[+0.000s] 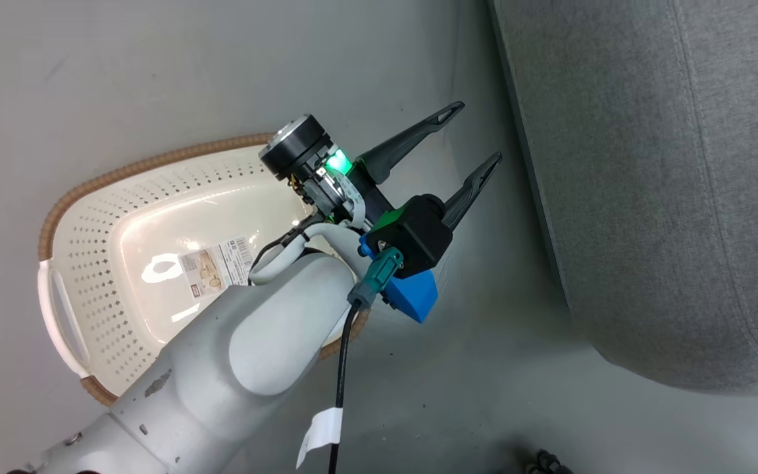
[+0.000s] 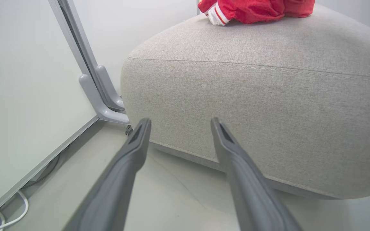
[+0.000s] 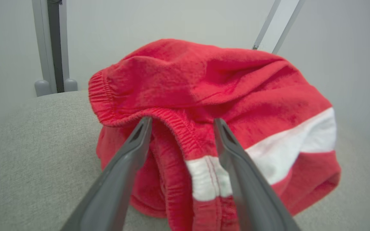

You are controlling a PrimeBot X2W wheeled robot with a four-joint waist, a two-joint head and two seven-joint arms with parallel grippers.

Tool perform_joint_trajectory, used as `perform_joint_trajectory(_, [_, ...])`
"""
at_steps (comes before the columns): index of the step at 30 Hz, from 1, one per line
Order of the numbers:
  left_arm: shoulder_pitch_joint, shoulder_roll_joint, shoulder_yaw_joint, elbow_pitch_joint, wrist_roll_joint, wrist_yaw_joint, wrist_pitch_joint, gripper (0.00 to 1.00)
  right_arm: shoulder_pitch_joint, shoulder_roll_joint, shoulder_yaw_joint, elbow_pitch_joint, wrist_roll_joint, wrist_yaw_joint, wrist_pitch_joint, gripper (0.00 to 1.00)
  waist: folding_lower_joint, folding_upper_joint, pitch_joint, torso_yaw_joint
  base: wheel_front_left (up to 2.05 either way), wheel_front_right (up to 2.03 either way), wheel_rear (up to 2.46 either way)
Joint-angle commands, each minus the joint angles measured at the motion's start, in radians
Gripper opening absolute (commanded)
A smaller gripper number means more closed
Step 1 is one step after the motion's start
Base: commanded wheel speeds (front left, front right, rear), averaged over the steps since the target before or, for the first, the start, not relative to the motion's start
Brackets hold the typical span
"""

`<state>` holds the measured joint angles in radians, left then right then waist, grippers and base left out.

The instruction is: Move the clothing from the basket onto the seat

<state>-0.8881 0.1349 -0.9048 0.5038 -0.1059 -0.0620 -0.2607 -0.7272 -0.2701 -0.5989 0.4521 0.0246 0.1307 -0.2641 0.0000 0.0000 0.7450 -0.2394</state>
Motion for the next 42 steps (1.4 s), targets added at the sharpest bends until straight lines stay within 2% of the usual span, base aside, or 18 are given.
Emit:
perform_joint_trajectory(1, [0.020,-0.006,0.006,-0.002,-0.011,0.009,-0.005,1.00,0.065,0.026,0.021,-0.055,0.005,0.000,0.000,1.00,0.0000,0.0000,-0.053,0.005,0.00,0.00,0.00])
perform_joint_trajectory(6, [0.052,-0.008,0.013,-0.018,-0.027,0.015,-0.006,1.00,0.145,0.068,0.061,-0.148,0.006,0.000,0.000,1.00,0.0000,0.0000,-0.116,0.008,0.00,0.00,0.00])
perform_joint_trajectory(15, [0.149,0.002,0.091,-0.070,-0.070,0.052,-0.006,1.00,0.248,0.110,0.230,-0.266,-0.008,0.000,0.000,1.00,0.0000,0.0000,-0.266,0.047,0.00,0.00,0.00])
perform_joint_trajectory(22, [0.222,0.011,0.202,-0.114,-0.100,0.081,-0.006,1.00,0.280,0.122,0.362,-0.281,0.002,0.000,0.000,1.00,0.0000,0.0000,-0.361,0.104,0.00,0.00,0.00])
perform_joint_trajectory(31, [0.332,0.030,0.379,-0.175,-0.104,0.104,-0.006,1.00,0.317,0.159,0.482,-0.254,0.025,0.000,0.000,1.00,0.0000,0.0000,-0.466,0.175,0.00,0.00,0.00])
perform_joint_trajectory(42, [0.492,0.019,0.571,-0.213,-0.080,0.072,-0.006,1.00,0.400,0.187,0.523,-0.238,0.042,0.000,0.000,1.00,0.0000,0.0000,-0.573,0.240,0.00,0.00,0.00])
